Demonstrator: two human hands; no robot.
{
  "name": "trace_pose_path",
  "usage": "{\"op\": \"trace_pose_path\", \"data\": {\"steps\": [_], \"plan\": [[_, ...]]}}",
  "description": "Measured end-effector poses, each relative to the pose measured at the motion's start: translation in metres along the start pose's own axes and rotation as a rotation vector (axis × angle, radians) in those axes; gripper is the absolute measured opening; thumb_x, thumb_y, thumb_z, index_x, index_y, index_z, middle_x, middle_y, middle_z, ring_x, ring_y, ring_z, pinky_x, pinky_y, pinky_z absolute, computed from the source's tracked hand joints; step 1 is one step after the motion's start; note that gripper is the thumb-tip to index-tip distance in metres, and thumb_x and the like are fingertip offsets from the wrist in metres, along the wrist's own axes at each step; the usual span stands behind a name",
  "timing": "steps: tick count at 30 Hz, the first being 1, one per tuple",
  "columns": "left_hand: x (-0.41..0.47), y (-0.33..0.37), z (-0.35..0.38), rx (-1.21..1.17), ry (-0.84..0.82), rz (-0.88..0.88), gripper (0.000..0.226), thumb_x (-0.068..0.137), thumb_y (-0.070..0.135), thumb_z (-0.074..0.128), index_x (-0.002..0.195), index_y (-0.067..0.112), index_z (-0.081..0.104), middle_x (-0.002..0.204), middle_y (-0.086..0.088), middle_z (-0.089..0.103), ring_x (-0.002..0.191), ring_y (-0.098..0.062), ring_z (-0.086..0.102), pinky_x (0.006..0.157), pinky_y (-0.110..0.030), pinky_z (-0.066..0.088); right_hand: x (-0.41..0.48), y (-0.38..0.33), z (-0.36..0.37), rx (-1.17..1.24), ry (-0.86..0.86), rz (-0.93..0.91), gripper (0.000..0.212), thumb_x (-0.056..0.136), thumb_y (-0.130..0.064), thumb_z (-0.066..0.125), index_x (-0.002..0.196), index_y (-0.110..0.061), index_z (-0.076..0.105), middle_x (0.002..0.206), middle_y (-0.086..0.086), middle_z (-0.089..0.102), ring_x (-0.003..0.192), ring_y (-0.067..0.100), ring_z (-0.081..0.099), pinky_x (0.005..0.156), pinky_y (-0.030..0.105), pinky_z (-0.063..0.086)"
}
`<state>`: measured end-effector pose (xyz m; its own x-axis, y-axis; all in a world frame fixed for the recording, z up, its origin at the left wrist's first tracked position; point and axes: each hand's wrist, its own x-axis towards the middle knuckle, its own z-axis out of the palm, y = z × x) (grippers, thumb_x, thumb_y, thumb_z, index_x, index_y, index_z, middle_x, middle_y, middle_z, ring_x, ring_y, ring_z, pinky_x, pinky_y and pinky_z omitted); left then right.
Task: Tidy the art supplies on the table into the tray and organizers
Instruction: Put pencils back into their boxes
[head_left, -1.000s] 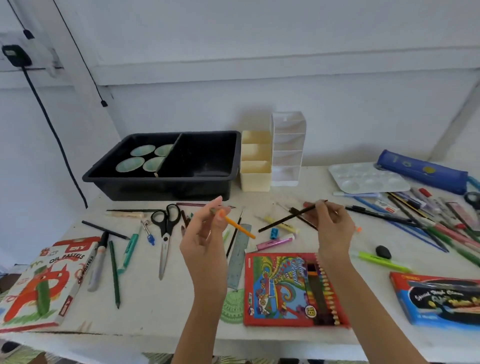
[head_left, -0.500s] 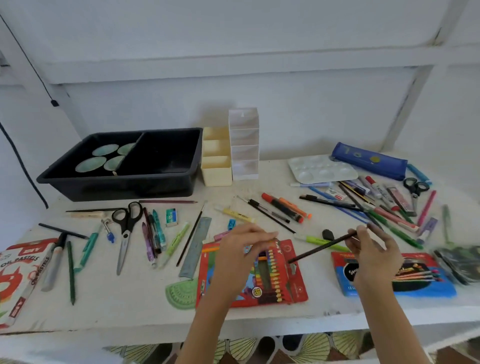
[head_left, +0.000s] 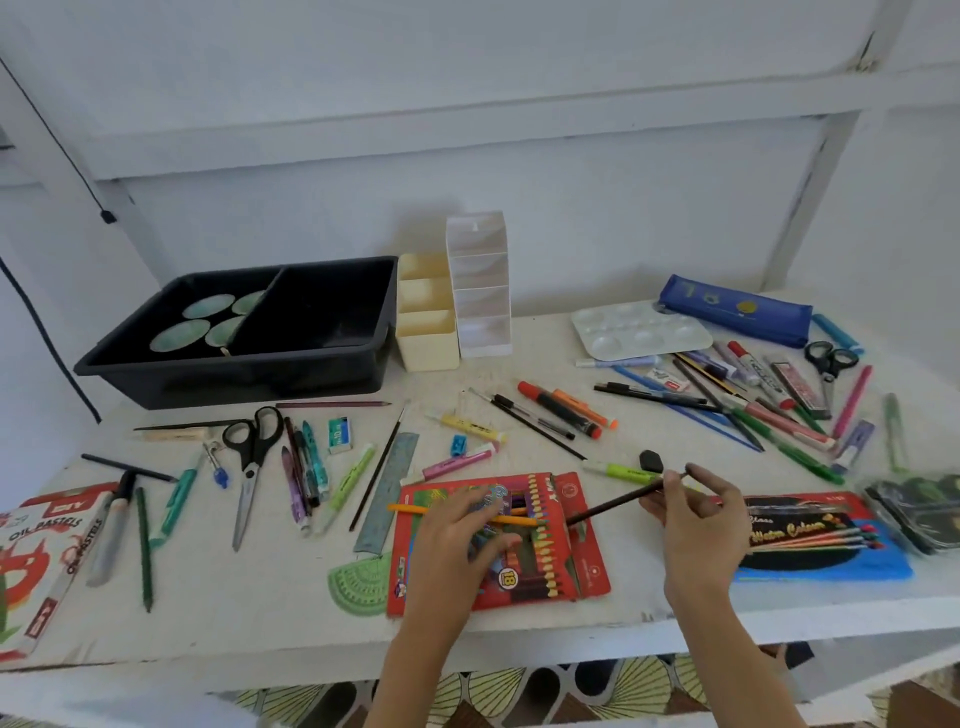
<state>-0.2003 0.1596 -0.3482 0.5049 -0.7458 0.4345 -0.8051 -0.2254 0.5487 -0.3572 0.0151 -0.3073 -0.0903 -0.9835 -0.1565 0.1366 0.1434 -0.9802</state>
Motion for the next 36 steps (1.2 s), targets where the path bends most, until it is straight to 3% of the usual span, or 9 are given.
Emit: {"op": "trace_pose_path", "data": {"steps": [3,7,12,17,20,25,28,32,36], "plan": [[-0.007,-0.010,-0.005,-0.015,-0.030,-0.063,0.036,0.081,0.034,0.068,0.116,0.023,0.066,0.128,0.008,0.058,0.122,-0.004,0.042,0.111,-0.031,0.022,-0.002,0.000,-0.001,-0.018,-0.016,-0.009,0.023,0.089,-0.013,0.063,0.109,-0.018,0.054,0.083,0.011,0.070,0.064,0.008,0.070,0.075,0.028,0.058],[-0.010,-0.012,-0.001,-0.019,0.016,-0.034,0.022,0.083,0.032,0.066,0.104,0.025,0.069,0.121,0.010,0.063,0.116,-0.003,0.050,0.107,-0.039,0.034,-0.004,-0.001,-0.002,-0.092,-0.094,-0.030,0.030,0.085,-0.007,0.067,0.108,-0.014,0.049,0.086,0.009,0.069,0.068,0.012,0.070,0.070,0.022,0.055],[-0.013,-0.012,0.002,-0.039,0.045,-0.046,0.014,0.085,0.025,0.065,0.099,0.024,0.068,0.120,0.012,0.062,0.115,-0.003,0.051,0.107,-0.039,0.034,-0.005,-0.003,-0.001,-0.232,-0.122,-0.142,0.028,0.084,-0.005,0.067,0.104,-0.010,0.049,0.085,0.008,0.064,0.066,0.014,0.066,0.055,0.013,0.051],[-0.016,-0.011,0.002,-0.015,0.070,-0.051,0.015,0.087,0.019,0.065,0.100,0.025,0.066,0.118,0.016,0.060,0.116,0.004,0.045,0.108,-0.031,0.031,0.001,-0.006,-0.007,-0.382,-0.119,-0.211,0.034,0.074,-0.014,0.078,0.097,-0.007,0.054,0.079,0.003,0.060,0.069,0.015,0.057,0.065,0.022,0.048],[-0.018,-0.011,0.001,0.008,0.102,-0.013,0.015,0.090,0.033,0.055,0.101,0.028,0.064,0.114,0.022,0.057,0.114,0.012,0.039,0.105,-0.022,0.028,0.001,0.001,-0.008,-0.456,-0.137,-0.232,0.034,0.071,-0.017,0.080,0.092,-0.005,0.058,0.083,0.007,0.060,0.073,0.017,0.056,0.063,0.018,0.043],[-0.017,-0.012,0.002,0.000,0.107,-0.018,0.027,0.089,0.041,0.044,0.101,0.028,0.065,0.115,0.017,0.062,0.115,0.011,0.041,0.105,-0.022,0.029,-0.014,0.027,0.010,-0.771,-0.225,-0.479,0.024,0.070,-0.025,0.081,0.082,-0.009,0.068,0.096,0.003,0.052,0.102,0.018,0.040,0.078,0.026,0.032],[-0.017,-0.013,0.002,0.006,0.110,0.000,0.027,0.089,0.043,0.043,0.098,0.029,0.065,0.112,0.017,0.064,0.114,0.013,0.039,0.105,-0.021,0.028,-0.018,0.036,0.024,-0.794,-0.192,-0.525,0.019,0.072,-0.020,0.079,0.082,-0.006,0.071,0.093,0.004,0.056,0.100,0.019,0.039,0.083,0.028,0.032],[-0.016,-0.012,0.003,0.002,0.120,-0.003,0.026,0.088,0.045,0.043,0.095,0.031,0.064,0.109,0.019,0.063,0.114,0.016,0.036,0.104,-0.016,0.024,-0.020,0.042,0.037,-0.810,-0.213,-0.564,0.009,0.078,-0.012,0.074,0.085,-0.006,0.073,0.095,0.004,0.057,0.097,0.012,0.035,0.080,0.019,0.026],[-0.015,-0.013,0.003,0.040,0.127,0.007,0.022,0.088,0.042,0.045,0.094,0.031,0.064,0.108,0.018,0.065,0.112,0.016,0.037,0.103,-0.016,0.024,-0.026,0.054,0.040,-0.788,-0.387,-0.581,0.015,0.081,-0.002,0.069,0.096,-0.004,0.072,0.102,0.004,0.063,0.098,0.011,0.040,0.077,0.020,0.035]]}}
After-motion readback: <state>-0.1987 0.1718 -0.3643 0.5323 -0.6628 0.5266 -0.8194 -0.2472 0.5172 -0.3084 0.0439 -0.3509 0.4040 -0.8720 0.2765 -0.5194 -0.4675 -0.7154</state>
